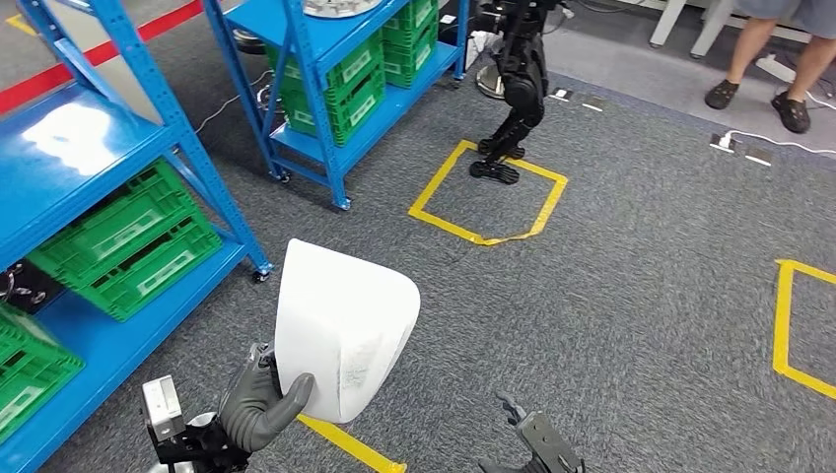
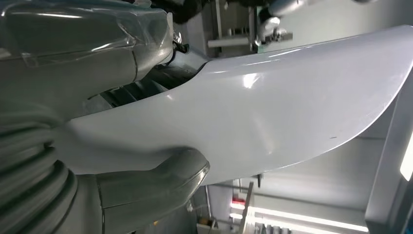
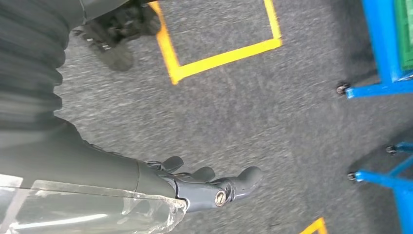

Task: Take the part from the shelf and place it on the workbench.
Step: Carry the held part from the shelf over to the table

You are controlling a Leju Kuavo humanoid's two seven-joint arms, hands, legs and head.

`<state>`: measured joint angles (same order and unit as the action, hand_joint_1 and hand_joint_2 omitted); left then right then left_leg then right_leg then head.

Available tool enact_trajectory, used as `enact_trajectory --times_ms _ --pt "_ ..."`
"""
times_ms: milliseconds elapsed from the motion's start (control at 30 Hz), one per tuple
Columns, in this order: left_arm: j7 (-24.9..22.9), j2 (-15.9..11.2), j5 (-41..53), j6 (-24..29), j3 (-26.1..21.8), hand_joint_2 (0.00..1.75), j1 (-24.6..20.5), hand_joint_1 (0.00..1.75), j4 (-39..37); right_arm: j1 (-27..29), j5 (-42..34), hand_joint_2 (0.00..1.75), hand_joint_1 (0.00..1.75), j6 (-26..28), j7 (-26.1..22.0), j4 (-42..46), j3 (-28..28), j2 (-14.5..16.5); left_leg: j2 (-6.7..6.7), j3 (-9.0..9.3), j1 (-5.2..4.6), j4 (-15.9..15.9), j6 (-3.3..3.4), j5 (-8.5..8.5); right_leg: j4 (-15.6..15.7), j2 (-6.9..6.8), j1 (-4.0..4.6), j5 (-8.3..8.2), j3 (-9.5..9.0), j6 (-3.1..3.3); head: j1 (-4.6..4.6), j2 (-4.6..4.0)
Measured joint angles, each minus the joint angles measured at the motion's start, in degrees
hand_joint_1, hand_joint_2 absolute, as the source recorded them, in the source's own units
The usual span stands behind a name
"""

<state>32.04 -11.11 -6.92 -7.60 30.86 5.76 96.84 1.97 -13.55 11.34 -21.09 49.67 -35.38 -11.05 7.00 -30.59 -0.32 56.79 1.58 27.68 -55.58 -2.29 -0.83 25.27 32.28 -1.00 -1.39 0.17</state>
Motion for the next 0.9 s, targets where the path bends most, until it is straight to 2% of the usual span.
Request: enact_trajectory --times_ms 33,100,133,167,200,233,267,333,367,400,467,500,567,600,633,667,700,733,767,800,833,867,900 --pt "0.0 0.0 -0.1 -0.3 0.0 1.75 -0.1 1.75 0.0 0.3 -0.1 1.75 0.00 0.2 0.2 0.4 0.0 -0.2 -1.48 -0.57 0.22 1.6 -0.33 1.32 0.1 0.71 -0.24 -0.26 0.03 0.39 -0.03 0.00" --pt "-0.3 0.0 -0.2 -0.7 0.0 1.75 -0.3 1.75 -0.1 0.7 -0.3 1.75 0.00 0.4 0.5 1.1 0.0 -0.3 -5.28 -3.23 0.67 8.3 -0.90 5.47 0.1 2.24 -0.38 -0.64 0.22 0.90 -0.12 0.00" --pt "-0.4 0.0 -0.1 -0.7 0.0 1.75 -0.3 1.75 -0.2 0.9 -0.4 1.75 0.00 0.5 0.7 1.4 0.0 -0.4 -6.25 -4.91 0.80 12.3 -1.05 7.31 0.1 3.04 -0.30 -0.79 0.37 1.06 -0.13 0.00" --pt "-0.6 0.0 -0.1 -0.6 0.0 1.75 -0.3 1.75 -0.3 1.1 -0.4 1.75 0.00 0.4 0.8 1.8 0.0 -0.4 -6.70 -6.20 0.87 15.2 -1.12 8.27 0.1 3.90 -0.22 -0.89 0.49 1.09 -0.12 0.00" --pt "-0.8 0.0 0.0 -0.3 0.0 1.75 -0.3 1.75 -0.4 1.3 -0.4 1.75 0.00 0.3 1.1 2.0 0.0 -0.4 -6.89 -6.63 0.89 16.3 -1.08 8.07 0.0 4.76 -0.14 -0.95 0.55 1.09 -0.12 0.00" --pt "-0.9 -0.1 0.0 0.1 0.0 1.75 -0.2 1.75 -0.4 1.5 -0.3 1.75 0.00 0.1 1.3 2.2 0.0 -0.4 -7.06 -6.04 0.90 15.1 -0.95 6.82 -0.1 5.63 -0.09 -1.01 0.57 1.07 -0.12 0.00" --pt "-1.0 -0.1 0.1 0.5 -0.1 1.75 -0.2 1.75 -0.4 1.6 -0.3 1.75 0.00 -0.1 1.4 2.3 0.0 -0.4 -7.62 -4.45 0.90 11.7 -0.71 4.64 -0.3 6.55 -0.06 -1.05 0.56 1.02 -0.11 0.00" --pt "-1.2 -0.3 0.2 0.9 -0.1 1.75 -0.1 1.75 -0.4 1.5 -0.1 1.75 0.00 -0.5 1.5 2.4 -0.1 -0.2 -10.62 -0.96 0.99 4.2 0.05 1.10 -0.5 8.22 -0.03 -1.22 0.77 0.73 -0.06 0.00" --pt "-1.2 -0.4 0.2 1.0 -0.1 1.75 0.0 1.75 -0.3 1.3 -0.1 1.75 0.00 -0.6 1.5 2.5 -0.1 -0.1 -11.80 0.09 0.94 1.7 0.42 0.26 -0.6 8.97 -0.10 -1.41 1.10 0.42 -0.11 0.00" --pt "-1.2 -0.5 0.3 1.0 -0.1 1.75 0.0 1.75 -0.3 1.3 -0.1 1.75 0.00 -0.6 1.6 2.6 -0.1 -0.1 -12.42 0.36 0.85 0.8 0.71 0.25 -0.6 9.63 -0.21 -1.66 1.51 0.03 -0.15 0.00" --pt "-1.3 -0.6 0.3 1.2 -0.1 1.75 0.1 1.75 -0.1 1.3 0.0 1.75 0.00 -0.7 1.6 2.6 -0.1 0.0 -11.05 0.37 0.74 0.0 1.18 -0.01 -0.5 10.81 -0.37 -2.22 2.26 -0.84 -0.28 0.00" --pt "-1.3 -0.6 0.3 1.3 -0.1 1.75 0.1 1.75 -0.1 1.3 0.0 1.75 0.00 -0.7 1.6 2.6 -0.1 0.0 -10.26 0.51 0.80 -0.6 1.42 -0.38 -0.8 10.12 -0.25 -2.18 2.71 -1.06 -0.24 0.00" --pt "-1.4 -0.6 0.3 1.5 -0.1 1.75 0.0 1.75 0.1 1.3 0.0 1.75 0.00 -0.8 1.6 2.6 -0.2 -0.1 -8.55 0.75 0.87 -1.7 2.00 -1.24 -4.1 6.71 0.11 -0.44 4.67 -0.91 -0.07 0.00" --pt "-1.5 -0.6 0.3 1.5 -0.1 1.75 0.0 1.75 0.1 1.1 -0.1 1.75 0.00 -0.9 1.7 2.6 -0.2 -0.1 -7.67 0.67 0.67 -1.8 2.14 -1.41 -7.6 4.68 0.12 1.26 6.43 -0.67 0.00 0.00" --pt "-1.5 -0.6 0.3 1.5 -0.1 1.75 0.1 1.75 0.1 1.0 -0.2 1.75 0.00 -1.1 1.8 2.7 -0.1 -0.1 -6.72 0.50 0.52 -1.8 2.25 -1.49 -11.7 3.65 0.01 3.03 8.31 -0.56 0.04 0.00" --pt "-1.7 -0.7 0.3 1.5 0.0 1.75 0.1 1.75 0.1 0.9 -0.4 1.75 0.00 -1.2 2.1 2.7 -0.1 -0.1 -5.76 0.34 0.40 -1.8 2.26 -1.51 -15.1 3.24 -0.17 4.24 9.74 -0.67 0.05 0.00" --pt "-1.8 -0.7 0.3 1.5 0.0 1.75 0.1 1.75 0.1 1.0 -0.5 1.75 0.00 -1.3 2.4 2.8 0.0 0.0 -4.76 0.23 0.33 -1.8 2.25 -1.53 -17.1 2.98 -0.38 4.84 10.36 -0.99 0.05 0.00" --pt "-1.9 -0.8 0.3 1.5 0.0 1.75 0.1 1.75 0.1 1.0 -0.6 1.75 0.00 -1.4 2.7 2.8 0.0 0.0 -3.89 0.16 0.32 -1.7 2.21 -1.54 -16.3 2.73 -0.54 4.49 9.56 -1.51 0.08 0.00" --pt "-2.0 -0.8 0.3 1.6 0.0 1.75 0.0 1.75 0.1 1.1 -0.7 1.75 0.00 -1.5 2.9 2.8 0.1 0.0 -3.07 0.14 0.33 -1.6 2.10 -1.51 -13.0 2.12 -0.66 3.42 7.35 -2.10 0.13 0.00" --pt "-2.1 -0.8 0.3 1.8 0.0 1.75 0.0 1.75 0.1 1.0 -0.6 1.75 0.00 -1.7 2.9 2.8 0.1 0.0 -2.30 0.14 0.33 -1.4 1.91 -1.41 -8.3 0.77 -0.70 2.27 4.41 -2.50 0.20 0.00" --pt "-2.2 -0.8 0.2 2.0 0.0 1.75 0.0 1.75 0.1 0.9 -0.6 1.75 0.00 -2.0 2.8 2.8 0.1 0.1 -1.59 0.10 0.22 -1.2 1.61 -1.23 -4.2 -0.61 -0.59 1.24 1.92 -2.59 0.25 0.00" --pt "-2.2 -0.9 0.2 2.2 0.0 1.75 0.0 1.75 0.2 0.7 -0.5 1.75 0.00 -2.2 2.6 2.8 0.1 0.2 -0.94 0.07 0.14 -0.9 1.25 -1.08 -1.4 -1.58 -0.41 0.55 0.22 -2.34 0.25 0.00" --pt "-2.2 -0.9 0.2 2.5 0.0 1.75 0.0 1.75 0.2 0.5 -0.3 1.75 0.00 -2.3 2.3 2.7 0.1 0.3 -0.34 0.05 0.05 -0.7 0.89 -0.99 -0.3 -1.99 -0.20 0.27 -0.37 -1.88 0.25 0.00"
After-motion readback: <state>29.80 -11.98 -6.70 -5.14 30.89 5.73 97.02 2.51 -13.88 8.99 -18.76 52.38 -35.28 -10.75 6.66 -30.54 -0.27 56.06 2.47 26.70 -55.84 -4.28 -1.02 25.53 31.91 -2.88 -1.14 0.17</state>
